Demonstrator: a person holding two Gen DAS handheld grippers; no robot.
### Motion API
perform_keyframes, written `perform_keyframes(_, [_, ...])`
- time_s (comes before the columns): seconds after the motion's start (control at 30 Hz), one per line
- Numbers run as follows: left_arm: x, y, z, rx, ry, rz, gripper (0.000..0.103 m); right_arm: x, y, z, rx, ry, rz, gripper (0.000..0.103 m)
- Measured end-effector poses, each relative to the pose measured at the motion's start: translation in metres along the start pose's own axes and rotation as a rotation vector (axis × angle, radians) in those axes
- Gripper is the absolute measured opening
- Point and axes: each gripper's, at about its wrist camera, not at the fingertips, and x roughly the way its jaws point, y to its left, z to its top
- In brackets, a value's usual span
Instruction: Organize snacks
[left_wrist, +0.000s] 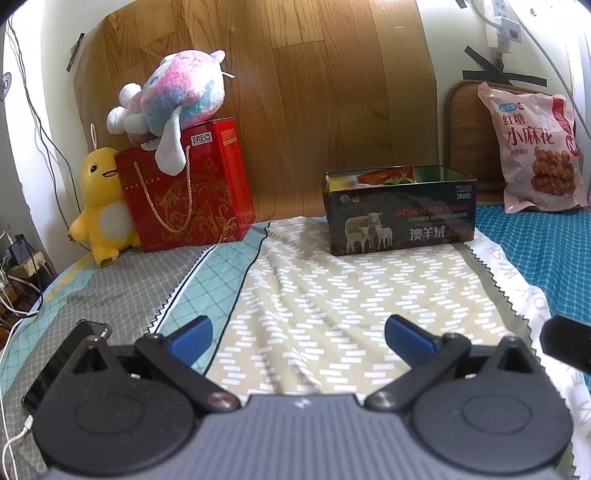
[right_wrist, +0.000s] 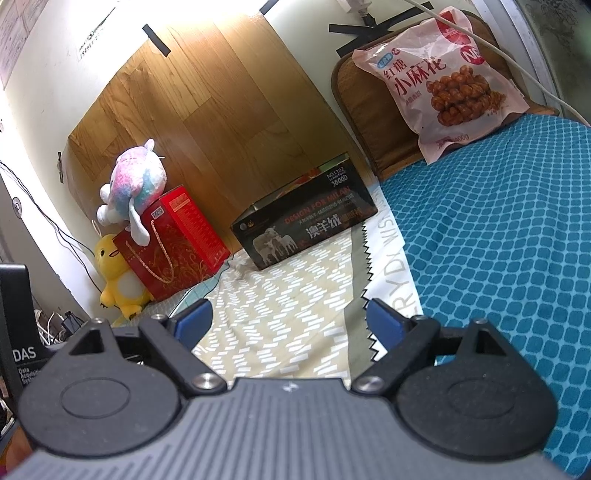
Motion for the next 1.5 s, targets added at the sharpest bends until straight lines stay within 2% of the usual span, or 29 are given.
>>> perform_keyframes(0.53, [0.0034, 0.0032, -0.0012, -0.021, 0.02, -0.004, 0.103, 0.0017, -0.0019, -0.0029, 0.002, 0.009, 0.001, 0.092])
perform_keyframes(1.5, [0.0074, -0.0028, -0.0043, 0.022, 0.035, 0.026, 0.103, 0.0063, -0.0046, -0.0058, 0.001, 0.027, -0.007, 0.092])
